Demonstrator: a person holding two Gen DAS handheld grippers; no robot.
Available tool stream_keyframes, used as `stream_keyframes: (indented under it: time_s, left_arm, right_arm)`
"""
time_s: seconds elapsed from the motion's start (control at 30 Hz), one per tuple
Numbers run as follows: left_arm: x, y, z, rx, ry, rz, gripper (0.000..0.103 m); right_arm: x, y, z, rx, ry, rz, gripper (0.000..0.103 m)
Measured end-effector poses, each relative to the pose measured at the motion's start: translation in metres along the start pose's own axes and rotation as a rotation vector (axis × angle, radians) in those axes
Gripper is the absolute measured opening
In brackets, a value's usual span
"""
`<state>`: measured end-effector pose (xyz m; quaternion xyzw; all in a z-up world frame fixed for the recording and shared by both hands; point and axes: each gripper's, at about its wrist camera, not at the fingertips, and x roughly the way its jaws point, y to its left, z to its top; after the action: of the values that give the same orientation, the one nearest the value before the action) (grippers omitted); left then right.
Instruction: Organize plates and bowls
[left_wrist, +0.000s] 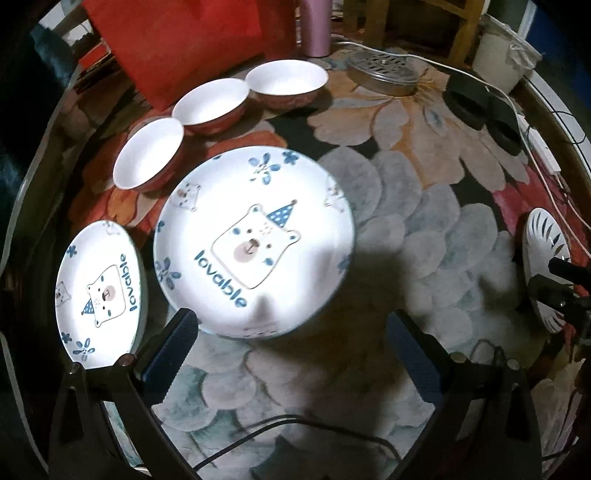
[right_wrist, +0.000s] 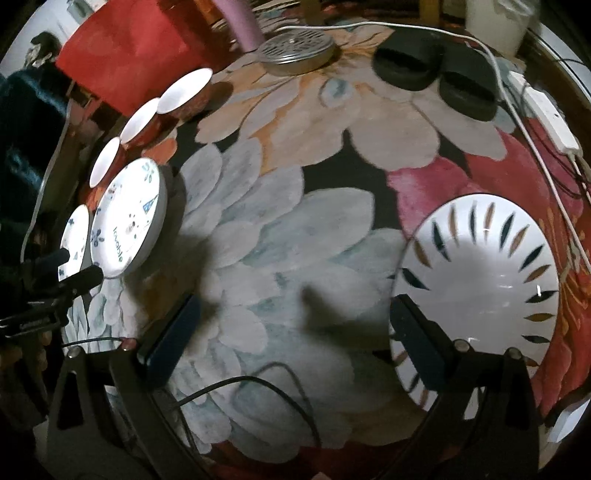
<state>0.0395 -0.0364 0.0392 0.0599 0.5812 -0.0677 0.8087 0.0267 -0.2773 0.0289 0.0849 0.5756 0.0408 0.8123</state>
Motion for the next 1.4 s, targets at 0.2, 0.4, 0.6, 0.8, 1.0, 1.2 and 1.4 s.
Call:
stream_keyframes:
  time_s: [0.2, 0.4, 0.6, 0.8, 1.0, 1.2, 1.4]
  left_arm:
    - [0.006, 0.019, -0.008, -0.040, 0.013, -0.005, 0.102]
    - [0.016, 0.043, -0.017, -0.112, 0.034, -0.003, 0.102]
    - [0.028, 0.069, -0.028, -0.215, 0.057, 0.001, 0.102]
    - [0.040, 0.085, -0.032, -0.265, 0.069, -0.004, 0.102]
    - [0.044, 0.095, -0.032, -0.317, 0.076, -0.040, 0.101]
    - [0.051, 0.102, -0.030, -0.347, 0.093, -0.057, 0.096]
    - [0.064, 0.106, -0.028, -0.397, 0.123, -0.083, 0.088]
  right_arm:
    - [0.014, 0.025, 0.004, -0.044, 0.018, 0.007, 0.103]
    - [0.028, 0.054, 0.014, -0.113, 0.028, 0.019, 0.103]
    - [0.041, 0.075, 0.024, -0.168, 0.043, 0.037, 0.103]
    - [0.058, 0.090, 0.036, -0.183, 0.089, 0.065, 0.102]
    - [0.070, 0.106, 0.058, -0.180, 0.095, 0.087, 0.095]
    - [0.087, 0.127, 0.084, -0.206, 0.085, 0.097, 0.083]
    - [0.112, 0.142, 0.105, -0.204, 0.099, 0.122, 0.067]
